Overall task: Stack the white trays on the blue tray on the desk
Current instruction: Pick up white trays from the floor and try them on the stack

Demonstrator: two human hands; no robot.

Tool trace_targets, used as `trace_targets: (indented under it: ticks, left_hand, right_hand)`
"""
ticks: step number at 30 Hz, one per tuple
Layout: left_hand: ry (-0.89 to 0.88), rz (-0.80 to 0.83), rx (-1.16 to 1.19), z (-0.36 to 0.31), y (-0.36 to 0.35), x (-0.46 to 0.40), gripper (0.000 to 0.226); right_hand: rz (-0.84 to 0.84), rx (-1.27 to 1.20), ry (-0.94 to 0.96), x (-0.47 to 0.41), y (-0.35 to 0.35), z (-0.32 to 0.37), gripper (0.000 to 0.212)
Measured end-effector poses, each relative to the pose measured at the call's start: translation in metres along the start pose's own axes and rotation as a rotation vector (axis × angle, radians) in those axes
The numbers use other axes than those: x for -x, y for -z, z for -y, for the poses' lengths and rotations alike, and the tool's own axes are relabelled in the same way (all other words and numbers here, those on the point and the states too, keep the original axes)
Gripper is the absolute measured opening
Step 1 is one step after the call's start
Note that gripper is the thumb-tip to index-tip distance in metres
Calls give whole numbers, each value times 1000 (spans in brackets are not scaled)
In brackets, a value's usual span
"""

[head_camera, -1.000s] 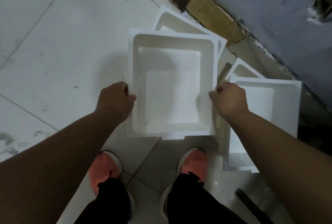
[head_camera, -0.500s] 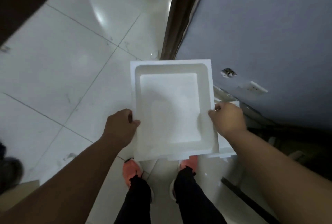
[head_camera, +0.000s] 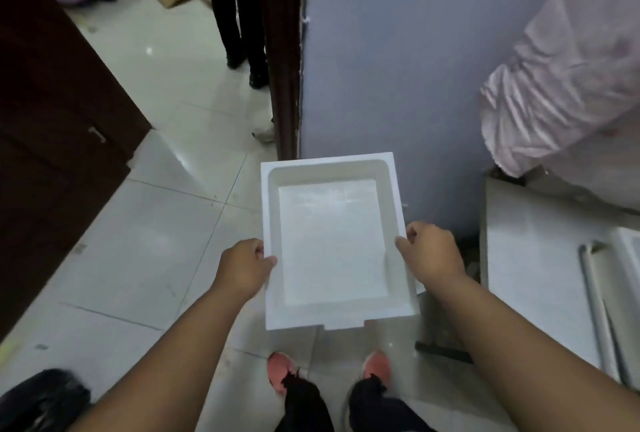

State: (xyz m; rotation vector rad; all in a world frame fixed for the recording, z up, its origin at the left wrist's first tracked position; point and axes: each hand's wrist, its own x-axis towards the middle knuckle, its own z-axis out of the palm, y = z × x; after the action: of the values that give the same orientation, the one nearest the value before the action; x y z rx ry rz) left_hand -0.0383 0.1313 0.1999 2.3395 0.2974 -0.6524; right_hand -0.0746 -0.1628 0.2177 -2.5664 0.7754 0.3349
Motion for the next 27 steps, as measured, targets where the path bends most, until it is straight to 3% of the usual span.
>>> trace_targets:
  ticks: [7,14,23,27]
  left_hand:
    - [-192,3,-112,-66,1,77,25]
    - [-287,-5,-211,-120,-46,171,6]
    - [-454,36,-373,-179,-170,274,28]
    - [-513,93,-342,-212,-195,291,31]
  right_hand:
    - [-147,-154,-56,72,64,-62,30]
    - [-176,-380,-88,139,110,-161,28]
    - [-287,-392,-227,203,173,-318,29]
    - [-319,-402,-244,210,198,-355,28]
